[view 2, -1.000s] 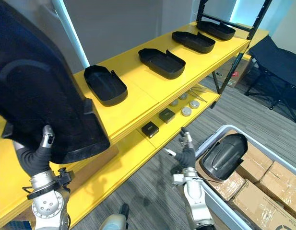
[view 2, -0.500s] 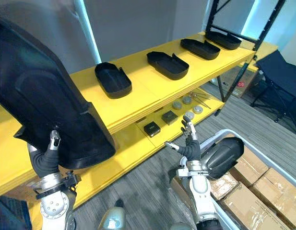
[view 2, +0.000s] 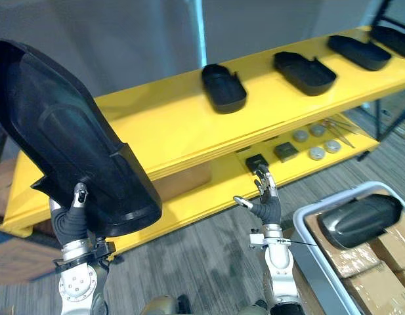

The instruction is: Walk over and take plastic housings, then place them on the shelf

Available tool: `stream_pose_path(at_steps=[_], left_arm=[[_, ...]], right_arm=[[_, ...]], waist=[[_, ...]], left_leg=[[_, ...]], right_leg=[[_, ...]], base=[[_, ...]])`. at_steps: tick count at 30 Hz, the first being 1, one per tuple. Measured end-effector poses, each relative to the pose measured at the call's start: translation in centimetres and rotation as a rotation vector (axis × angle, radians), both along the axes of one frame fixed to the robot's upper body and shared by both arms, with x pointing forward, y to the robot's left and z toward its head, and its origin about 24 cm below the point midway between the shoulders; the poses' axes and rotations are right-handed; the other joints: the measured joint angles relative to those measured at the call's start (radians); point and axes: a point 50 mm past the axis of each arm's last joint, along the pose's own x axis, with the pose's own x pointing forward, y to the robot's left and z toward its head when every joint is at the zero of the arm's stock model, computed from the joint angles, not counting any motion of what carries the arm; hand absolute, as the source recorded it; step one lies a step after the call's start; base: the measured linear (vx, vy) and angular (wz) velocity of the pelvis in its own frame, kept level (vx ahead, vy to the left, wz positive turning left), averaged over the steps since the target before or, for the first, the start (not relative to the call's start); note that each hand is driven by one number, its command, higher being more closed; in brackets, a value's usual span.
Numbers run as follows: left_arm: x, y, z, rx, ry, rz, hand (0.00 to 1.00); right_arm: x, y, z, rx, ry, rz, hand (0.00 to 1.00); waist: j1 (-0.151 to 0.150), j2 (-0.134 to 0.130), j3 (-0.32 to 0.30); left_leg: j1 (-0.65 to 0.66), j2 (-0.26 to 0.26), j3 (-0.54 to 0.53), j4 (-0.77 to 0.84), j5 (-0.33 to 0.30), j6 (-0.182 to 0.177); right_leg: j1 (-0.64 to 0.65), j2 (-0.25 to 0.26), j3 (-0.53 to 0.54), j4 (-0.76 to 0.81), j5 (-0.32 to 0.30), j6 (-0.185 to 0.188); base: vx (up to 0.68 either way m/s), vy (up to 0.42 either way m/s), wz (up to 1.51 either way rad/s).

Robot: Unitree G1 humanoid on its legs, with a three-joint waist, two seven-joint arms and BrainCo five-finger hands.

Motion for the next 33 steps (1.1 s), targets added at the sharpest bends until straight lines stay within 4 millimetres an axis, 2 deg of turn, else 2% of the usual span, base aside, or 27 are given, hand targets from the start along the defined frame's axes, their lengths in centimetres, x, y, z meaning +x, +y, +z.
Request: stream_pose_path(at_steps=[5,7,8,10,11,12,13,14,15,16,17,18,19,20,21,23,25,27,29,33], left_arm=[[-0.7,0.1,-0.7,0.005,0.041,-0.017,1.00],[-0.6,0.0,-0.6,0.014,0.039,-0.044,1.00],[-0.2,-0.3,-0.3,0.014,0.021,-0.075,1.00],[0.5,-1.0,0.2,0.017,-0.010,-0.129,1.00],[0.7,-1.2,0.4,0.009,-0.024,-0.156,1.00],[0.9,-1.4,0.6,0.004,-0.034,-0.176,1.00],[1.2,-1.4,0.8,0.019,-0.043,-0.200,1.00],[1.5,-1.5,1.3,0.052,-0.055,-0.236,1.00],[1.8,-1.7,1.5,0.068,-0.065,-0.263,1.00],[2.4,-1.9,2.1,0.081,-0.090,-0.317,1.00],[2.7,-1.9,2.4,0.080,-0.107,-0.328,1.00],[2.8,-1.9,2.6,0.074,-0.114,-0.329,1.00],[2.9,-1.7,2.6,0.043,-0.121,-0.325,1.00],[2.9,-1.5,2.4,0.007,-0.115,-0.323,1.00],[2.8,-1.8,2.2,-0.016,-0.111,-0.322,1.00],[3.0,-2.6,2.1,-0.062,-0.113,-0.323,1.00],[3.3,-3.7,2.3,-0.075,-0.123,-0.384,1.00],[3.6,-4.6,2.8,-0.055,-0.145,-0.446,1.00],[4.1,-5.1,3.5,-0.029,-0.176,-0.493,1.00],[3.9,-5.5,4.7,-0.042,-0.230,-0.543,1.00]], right_arm=[[-0.1,0.1,0.1,0.016,-0.019,0.001,0.00],[-0.1,0.3,-0.4,0.025,0.003,0.004,0.00],[-0.1,0.2,-0.3,0.015,0.001,0.001,0.00],[0.0,-0.3,-0.3,-0.005,0.001,-0.008,0.00],[-0.1,-0.3,-0.3,-0.005,0.004,-0.006,0.00],[-0.1,-0.2,-0.4,-0.001,0.005,-0.003,0.00],[-0.1,-0.1,-0.3,0.002,0.002,-0.002,0.00],[-0.3,0.0,-0.2,0.010,-0.002,-0.004,0.00],[-0.4,0.0,-0.1,0.013,-0.008,-0.003,0.00],[-0.8,0.2,0.4,0.008,-0.029,0.002,0.00],[-0.8,0.2,0.8,0.003,-0.045,0.007,0.00],[-0.7,0.3,1.0,-0.003,-0.055,0.012,0.00],[-0.7,0.5,1.4,-0.017,-0.074,0.029,0.00],[-0.8,0.5,1.5,-0.026,-0.081,0.047,0.00],[-0.8,0.4,1.6,-0.037,-0.081,0.055,0.00],[-0.7,-0.3,1.7,-0.078,-0.083,0.063,0.00],[-0.7,-1.0,1.7,-0.090,-0.067,0.037,0.00],[-0.6,-1.7,1.9,-0.084,-0.074,-0.009,0.00],[-0.9,-2.3,2.4,-0.072,-0.096,-0.067,0.00],[-2.4,-1.8,2.7,-0.041,-0.110,-0.105,0.00]], waist=[[-0.002,0.022,-0.030],[-0.008,0.019,-0.044],[-0.034,0.025,-0.051],[-0.040,0.032,-0.052],[-0.041,0.027,-0.048],[-0.042,0.019,-0.042],[-0.044,0.011,-0.028],[-0.059,-0.010,-0.012],[-0.062,-0.012,0.001],[-0.065,-0.044,0.016],[-0.063,-0.062,0.025],[-0.060,-0.073,0.027],[-0.057,-0.094,0.035],[-0.060,-0.101,0.043],[-0.063,-0.089,0.043],[-0.061,-0.029,0.046],[-0.072,-0.014,0.056],[-0.087,-0.015,0.057],[-0.087,-0.024,0.062],[-0.095,-0.041,0.070]], left_leg=[[0.016,-0.013,-0.016,-0.055,0.010,0.002],[0.053,0.013,0.122,-0.090,0.017,0.012],[0.063,0.032,0.210,-0.097,0.045,0.020],[0.073,0.018,0.195,-0.130,0.090,-0.015],[0.075,0.010,0.177,-0.129,0.090,-0.014],[0.080,0.007,0.163,-0.123,0.089,-0.012],[0.095,0.004,0.128,-0.112,0.086,-0.008],[0.107,0.008,0.075,-0.114,0.084,-0.006],[0.105,0.018,0.046,-0.117,0.081,-0.006],[0.088,0.030,-0.017,-0.120,0.079,-0.012],[0.078,0.031,-0.029,-0.120,0.078,-0.014],[0.069,0.030,-0.031,-0.115,0.081,-0.019],[0.058,0.020,-0.032,-0.105,0.083,-0.040],[0.050,0.019,-0.044,-0.093,0.084,-0.056],[0.050,0.035,-0.042,-0.091,0.086,-0.061],[-0.001,0.085,-0.049,-0.078,0.103,-0.088],[-0.003,0.101,-0.046,-0.097,0.123,-0.102],[0.006,0.104,-0.043,-0.126,0.135,-0.106],[0.030,0.098,-0.019,-0.152,0.138,-0.107],[0.061,0.086,0.016,-0.178,0.137,-0.106]], right_leg=[[0.041,0.000,-0.036,-0.022,0.011,0.015],[0.069,-0.010,-0.076,-0.023,0.020,0.029],[0.085,-0.020,-0.115,-0.016,0.019,0.035],[0.082,-0.047,-0.136,0.034,-0.001,0.037],[0.077,-0.068,-0.134,0.079,-0.018,0.034],[0.069,-0.083,-0.109,0.136,-0.036,0.009],[0.058,-0.096,-0.024,0.225,-0.043,-0.007],[0.023,-0.098,0.103,0.339,-0.056,-0.042],[0.004,-0.086,0.176,0.376,-0.086,-0.076],[-0.011,-0.031,0.282,0.351,-0.184,-0.078],[-0.029,-0.015,0.312,0.310,-0.197,-0.079],[-0.041,-0.006,0.333,0.278,-0.193,-0.075],[-0.054,0.006,0.361,0.201,-0.162,-0.034],[-0.049,0.007,0.359,0.177,-0.145,0.038],[-0.053,0.023,0.357,0.170,-0.144,0.032],[-0.061,0.077,0.335,0.117,-0.110,0.011],[-0.056,0.100,0.327,0.095,-0.097,0.006],[-0.057,0.106,0.325,0.094,-0.097,0.006],[-0.061,0.104,0.336,0.094,-0.097,0.006],[-0.059,0.097,0.362,0.086,-0.095,0.009]], base=[[-0.05,0.014,0.28],[0.07,0.006,0.53],[0.10,0.007,0.76],[0.09,0.062,0.64],[0.09,0.104,0.49],[0.10,0.123,0.55],[0.08,0.100,0.81],[0.05,0.019,0.91],[0.00,-0.105,1.28],[-0.02,-0.155,1.04],[-0.03,-0.159,0.87],[-0.02,-0.178,0.34],[-0.03,-0.233,0.35],[0.01,-0.205,0.24],[0.03,-0.164,0.13],[0.11,-0.124,0.02],[0.11,-0.100,0.11],[0.09,-0.052,0.05],[0.10,0.006,-0.20],[0.05,0.031,-0.19]])
